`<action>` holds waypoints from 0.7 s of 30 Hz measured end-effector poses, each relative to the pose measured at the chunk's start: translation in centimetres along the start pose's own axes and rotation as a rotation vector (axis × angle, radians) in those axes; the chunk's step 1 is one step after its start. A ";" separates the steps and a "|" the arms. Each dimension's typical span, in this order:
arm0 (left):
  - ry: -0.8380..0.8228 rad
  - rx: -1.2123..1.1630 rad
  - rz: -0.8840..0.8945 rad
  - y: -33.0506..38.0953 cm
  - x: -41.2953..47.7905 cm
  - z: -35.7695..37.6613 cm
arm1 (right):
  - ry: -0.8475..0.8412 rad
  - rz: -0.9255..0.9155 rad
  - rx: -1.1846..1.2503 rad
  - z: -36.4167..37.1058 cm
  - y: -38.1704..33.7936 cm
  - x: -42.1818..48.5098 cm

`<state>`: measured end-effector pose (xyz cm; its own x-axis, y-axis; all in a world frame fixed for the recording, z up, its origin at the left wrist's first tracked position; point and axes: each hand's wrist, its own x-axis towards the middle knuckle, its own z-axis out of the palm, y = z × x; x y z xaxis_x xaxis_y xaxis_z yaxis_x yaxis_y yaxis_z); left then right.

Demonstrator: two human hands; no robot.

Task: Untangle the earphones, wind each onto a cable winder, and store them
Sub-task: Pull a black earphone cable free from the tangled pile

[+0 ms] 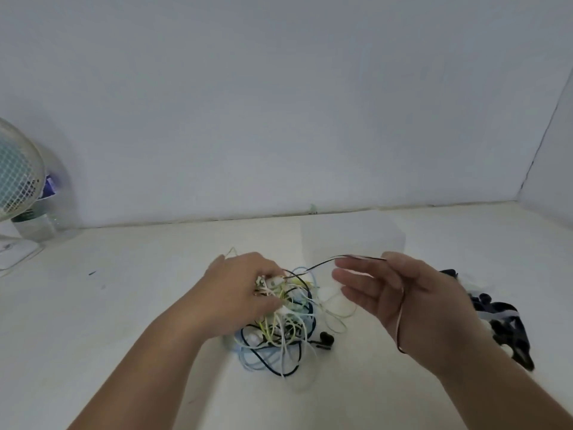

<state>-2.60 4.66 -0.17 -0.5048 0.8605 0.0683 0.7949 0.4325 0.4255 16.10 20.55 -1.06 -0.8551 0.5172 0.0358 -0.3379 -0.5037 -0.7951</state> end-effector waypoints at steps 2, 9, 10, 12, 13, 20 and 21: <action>0.056 0.096 -0.052 0.2 0.4 0.3 | 0.004 -0.047 0.070 -0.3 -0.6 -0.4; 0.747 0.288 -0.184 0.0 0.5 0.6 | 0.016 -0.215 0.140 -0.6 -2.0 -0.5; 0.797 0.279 -0.195 -0.3 0.4 0.7 | 0.030 -0.229 0.146 -0.8 -2.4 -0.7; 0.811 0.263 -0.248 -0.8 0.1 1.0 | 0.054 -0.235 0.137 -0.9 -3.0 -0.9; 0.757 0.264 -0.284 -1.0 -0.1 1.2 | 0.093 -0.218 0.095 -1.0 -3.0 -0.8; -0.074 0.186 -0.387 0.3 -2.3 -1.1 | 0.275 -0.034 -1.109 -1.7 0.8 0.4; -0.035 0.204 -0.367 0.9 -2.7 -1.8 | 0.280 -0.021 -1.122 -1.7 1.0 0.5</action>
<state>-1.17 2.28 1.60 -0.7576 0.6469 -0.0869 0.6169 0.7531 0.2285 15.98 21.44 -2.85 -0.6892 0.7239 0.0313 0.3080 0.3318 -0.8917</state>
